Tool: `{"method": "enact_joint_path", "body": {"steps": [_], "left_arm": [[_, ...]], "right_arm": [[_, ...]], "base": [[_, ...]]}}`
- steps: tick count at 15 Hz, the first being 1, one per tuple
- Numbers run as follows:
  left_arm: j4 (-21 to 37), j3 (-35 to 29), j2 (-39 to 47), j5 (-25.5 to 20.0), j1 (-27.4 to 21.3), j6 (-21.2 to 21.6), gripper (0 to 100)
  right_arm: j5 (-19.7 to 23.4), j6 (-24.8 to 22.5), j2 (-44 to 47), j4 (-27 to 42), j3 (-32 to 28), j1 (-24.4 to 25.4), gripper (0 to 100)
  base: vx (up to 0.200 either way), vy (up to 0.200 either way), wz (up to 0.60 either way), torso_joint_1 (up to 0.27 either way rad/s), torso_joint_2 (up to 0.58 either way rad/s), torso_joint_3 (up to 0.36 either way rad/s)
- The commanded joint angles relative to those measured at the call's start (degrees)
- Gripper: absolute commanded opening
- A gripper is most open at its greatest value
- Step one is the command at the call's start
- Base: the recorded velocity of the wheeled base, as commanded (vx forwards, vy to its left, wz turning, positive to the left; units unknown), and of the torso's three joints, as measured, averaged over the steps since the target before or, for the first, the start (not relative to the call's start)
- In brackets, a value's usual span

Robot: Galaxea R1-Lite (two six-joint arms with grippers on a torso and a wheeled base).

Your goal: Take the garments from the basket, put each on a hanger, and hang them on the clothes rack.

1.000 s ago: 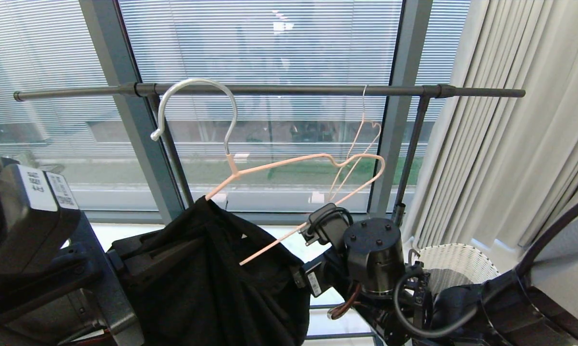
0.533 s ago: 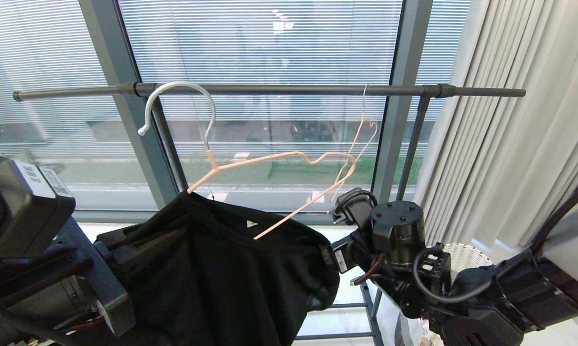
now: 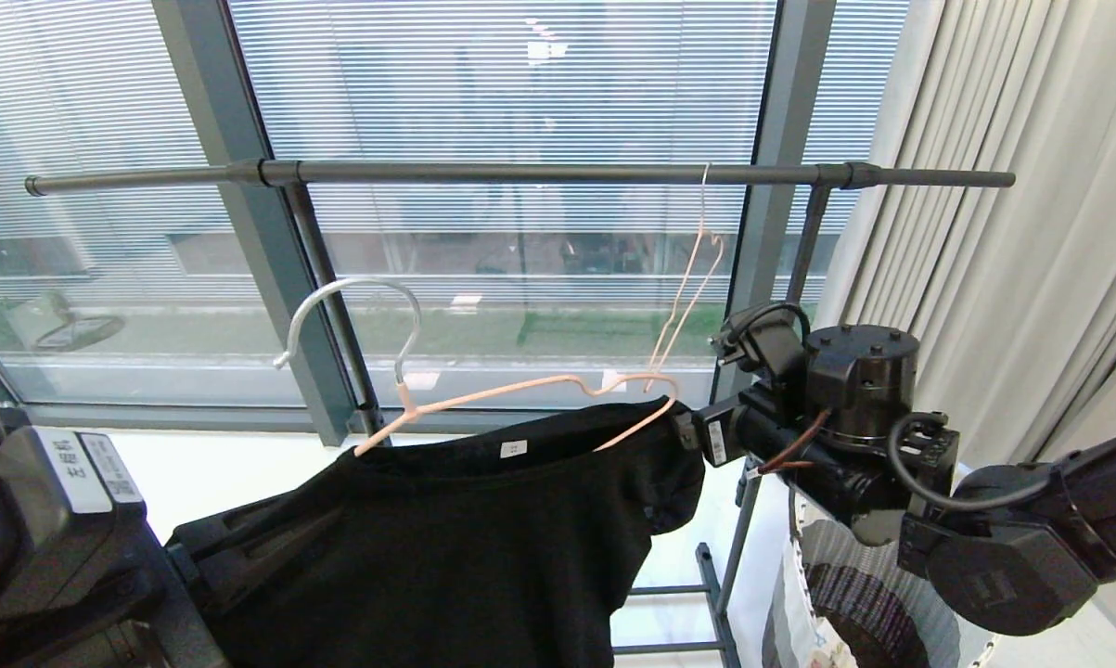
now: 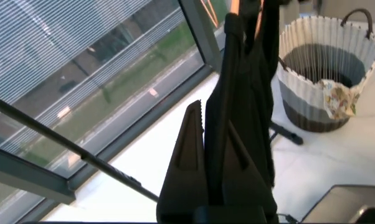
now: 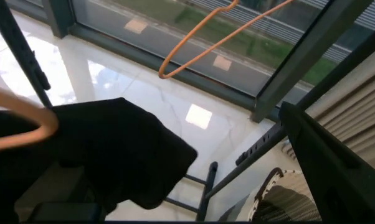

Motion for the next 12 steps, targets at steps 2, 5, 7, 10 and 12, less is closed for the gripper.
{"method": "enact_joint_path", "body": {"steps": [2,5,7,10,12], "left_arm": [[0.10,2.69,-0.91,-0.48,0.41,0.12,0],[0.10,4.71,-0.03,-0.48,0.50,0.12,0],[0.10,5.67,0.67,-0.48,0.50,0.21,0],[0.10,5.85,3.13,-1.01,0.41,1.79,0],[-0.07,5.32,5.33,-1.28,0.41,2.05,0]], "right_arm": [[1.33,-0.02,-3.22,1.08,-0.09,-1.91,100],[3.88,-0.02,-6.21,3.71,-0.09,-2.43,100],[6.34,-0.02,-8.32,5.21,-0.27,-2.70,100],[12.32,0.42,-12.54,9.95,-1.85,-2.79,100],[17.15,0.60,-15.61,15.14,-4.05,-3.49,100]], "base": [[0.000,0.000,0.00,0.000,0.00,0.000],[0.000,0.000,0.00,0.000,0.00,0.000],[0.000,0.000,0.00,0.000,0.00,0.000],[0.000,0.000,0.00,0.000,0.00,0.000],[0.000,0.000,0.00,0.000,0.00,0.000]]}}
